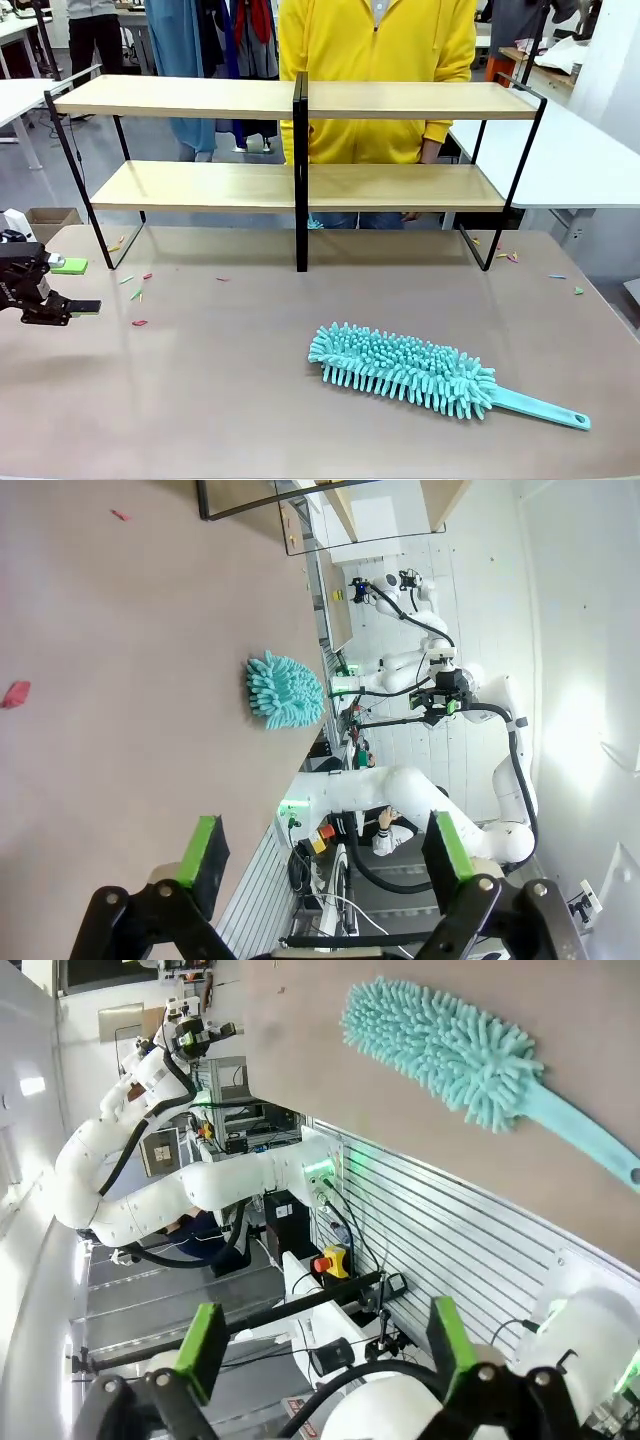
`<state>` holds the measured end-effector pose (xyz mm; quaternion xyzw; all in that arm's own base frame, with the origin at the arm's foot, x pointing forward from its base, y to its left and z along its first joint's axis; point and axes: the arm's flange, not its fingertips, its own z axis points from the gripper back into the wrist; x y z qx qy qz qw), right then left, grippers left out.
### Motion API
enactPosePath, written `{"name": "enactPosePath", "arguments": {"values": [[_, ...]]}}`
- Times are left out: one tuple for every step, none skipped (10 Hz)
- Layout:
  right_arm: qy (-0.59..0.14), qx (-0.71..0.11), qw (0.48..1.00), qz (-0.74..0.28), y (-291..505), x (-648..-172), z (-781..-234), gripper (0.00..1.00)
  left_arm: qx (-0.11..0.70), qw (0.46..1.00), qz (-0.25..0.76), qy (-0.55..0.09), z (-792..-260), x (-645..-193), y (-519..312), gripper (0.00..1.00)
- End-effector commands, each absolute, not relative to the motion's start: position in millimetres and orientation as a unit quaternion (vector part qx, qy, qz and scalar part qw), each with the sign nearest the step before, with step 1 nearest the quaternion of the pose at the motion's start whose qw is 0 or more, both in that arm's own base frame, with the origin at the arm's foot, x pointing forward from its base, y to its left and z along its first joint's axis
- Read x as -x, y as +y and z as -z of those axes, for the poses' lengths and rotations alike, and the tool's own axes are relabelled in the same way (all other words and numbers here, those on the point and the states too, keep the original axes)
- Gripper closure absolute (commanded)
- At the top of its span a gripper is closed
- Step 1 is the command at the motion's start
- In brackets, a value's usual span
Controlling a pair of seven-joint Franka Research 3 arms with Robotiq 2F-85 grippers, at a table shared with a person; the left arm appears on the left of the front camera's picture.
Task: Clean the shelves.
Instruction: Place the Duster on the table.
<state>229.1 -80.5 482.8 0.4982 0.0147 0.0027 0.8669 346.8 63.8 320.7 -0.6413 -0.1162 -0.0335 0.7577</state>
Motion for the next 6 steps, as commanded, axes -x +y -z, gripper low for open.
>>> {"name": "enactPosePath", "arguments": {"values": [[0.001,-0.504,0.864,-0.005,-81.4,-232.0,-483.2,0.0,0.649,0.751,0.029,-0.121,-324.7,-340.8,57.6,0.0],[0.001,-0.504,0.864,-0.005,-81.4,-232.0,-483.2,0.0,0.649,0.751,0.029,-0.121,-324.7,-340.8,57.6,0.0],[0.001,-0.504,0.864,-0.005,-81.4,-232.0,-483.2,0.0,0.649,0.751,0.029,-0.121,-324.7,-340.8,57.6,0.0],[0.001,-0.504,0.864,-0.005,-81.4,-232.0,-483.2,0.0,0.649,0.751,0.029,-0.121,-324.7,-340.8,57.6,0.0],[0.001,-0.504,0.864,-0.005,-81.4,-232.0,-483.2,0.0,0.649,0.751,0.029,-0.121,-324.7,-340.8,57.6,0.0],[0.001,-0.504,0.864,-0.005,-81.4,-232.0,-483.2,0.0,0.649,0.751,0.029,-0.121,-324.7,-340.8,57.6,0.0]]}}
